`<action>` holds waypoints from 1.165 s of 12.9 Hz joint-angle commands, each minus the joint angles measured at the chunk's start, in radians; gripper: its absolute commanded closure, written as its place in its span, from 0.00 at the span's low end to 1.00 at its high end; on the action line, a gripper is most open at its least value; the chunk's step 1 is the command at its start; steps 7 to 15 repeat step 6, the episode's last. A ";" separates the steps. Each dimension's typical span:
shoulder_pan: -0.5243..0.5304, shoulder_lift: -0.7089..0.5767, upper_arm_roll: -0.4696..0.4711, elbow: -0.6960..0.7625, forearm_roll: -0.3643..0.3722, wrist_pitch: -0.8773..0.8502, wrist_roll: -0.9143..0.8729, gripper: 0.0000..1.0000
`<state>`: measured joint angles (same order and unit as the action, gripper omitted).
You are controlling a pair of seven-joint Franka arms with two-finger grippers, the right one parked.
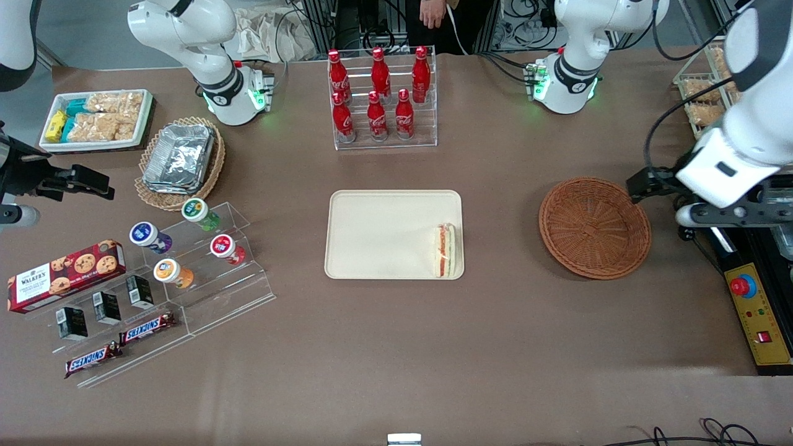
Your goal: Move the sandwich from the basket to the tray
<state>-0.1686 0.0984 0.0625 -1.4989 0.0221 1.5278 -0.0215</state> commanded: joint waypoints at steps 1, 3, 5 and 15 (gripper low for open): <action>0.014 -0.028 0.035 -0.034 -0.005 0.003 0.136 0.00; 0.027 -0.017 0.043 -0.020 0.002 0.005 0.130 0.00; 0.035 0.012 0.043 0.008 0.016 0.014 0.126 0.00; 0.035 0.024 0.043 0.015 0.016 0.015 0.109 0.00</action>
